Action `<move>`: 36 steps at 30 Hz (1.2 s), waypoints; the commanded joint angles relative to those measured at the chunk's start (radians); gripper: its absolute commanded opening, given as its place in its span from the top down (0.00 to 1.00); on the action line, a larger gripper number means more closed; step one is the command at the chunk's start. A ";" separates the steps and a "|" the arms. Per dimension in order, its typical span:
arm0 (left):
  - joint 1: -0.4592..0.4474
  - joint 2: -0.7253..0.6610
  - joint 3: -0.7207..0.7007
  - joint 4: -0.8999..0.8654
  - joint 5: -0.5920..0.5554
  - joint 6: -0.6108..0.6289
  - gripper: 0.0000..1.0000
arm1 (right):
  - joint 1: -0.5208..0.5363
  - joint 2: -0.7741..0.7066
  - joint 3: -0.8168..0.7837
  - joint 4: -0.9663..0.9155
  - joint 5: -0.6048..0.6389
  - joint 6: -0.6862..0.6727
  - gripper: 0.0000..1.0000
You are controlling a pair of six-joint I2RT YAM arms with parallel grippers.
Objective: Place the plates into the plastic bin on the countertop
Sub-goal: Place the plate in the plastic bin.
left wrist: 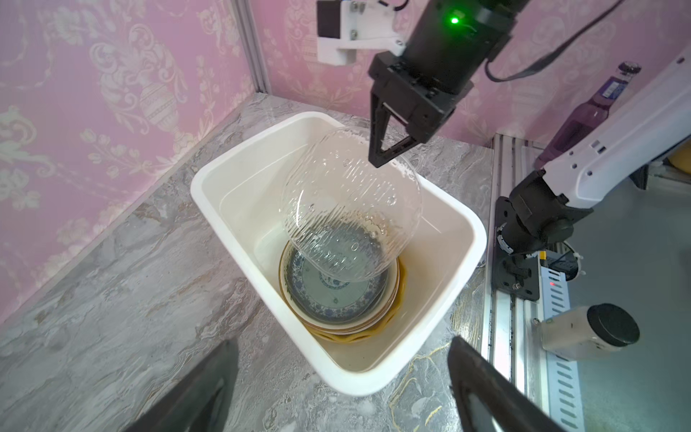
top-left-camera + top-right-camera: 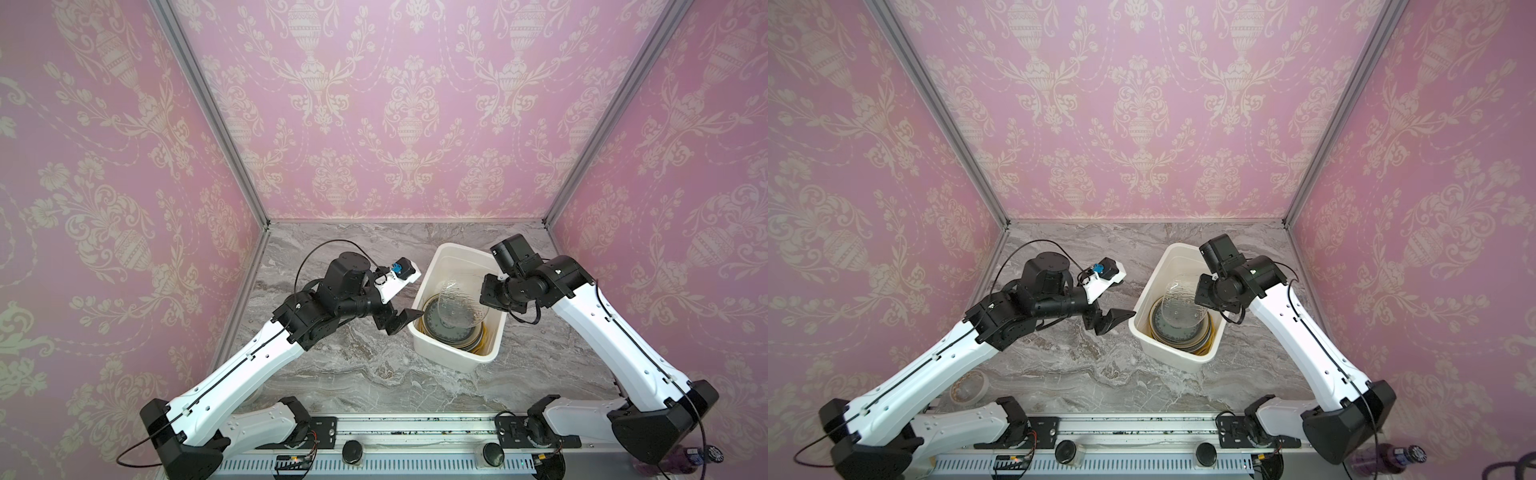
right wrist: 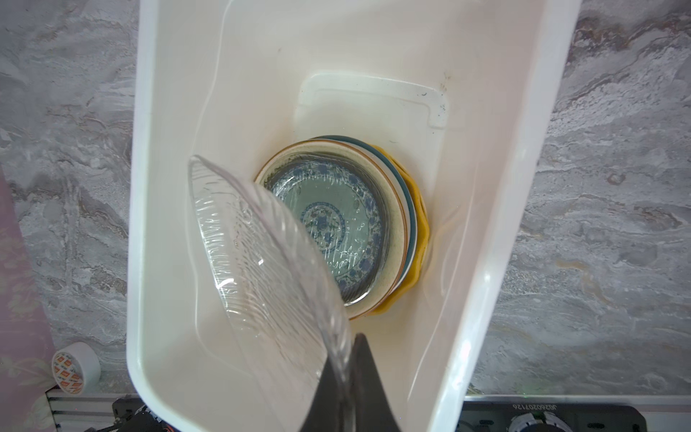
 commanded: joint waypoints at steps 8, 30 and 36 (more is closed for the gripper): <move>-0.043 0.026 0.040 -0.088 -0.059 0.173 0.04 | -0.011 0.128 -0.027 0.037 -0.005 -0.056 1.00; -0.048 0.065 0.078 -0.081 -0.096 0.163 0.01 | -0.030 0.168 -0.140 0.138 -0.066 -0.076 0.86; -0.048 0.065 0.083 -0.077 -0.119 0.160 0.01 | -0.036 0.166 -0.146 0.144 -0.062 -0.081 0.81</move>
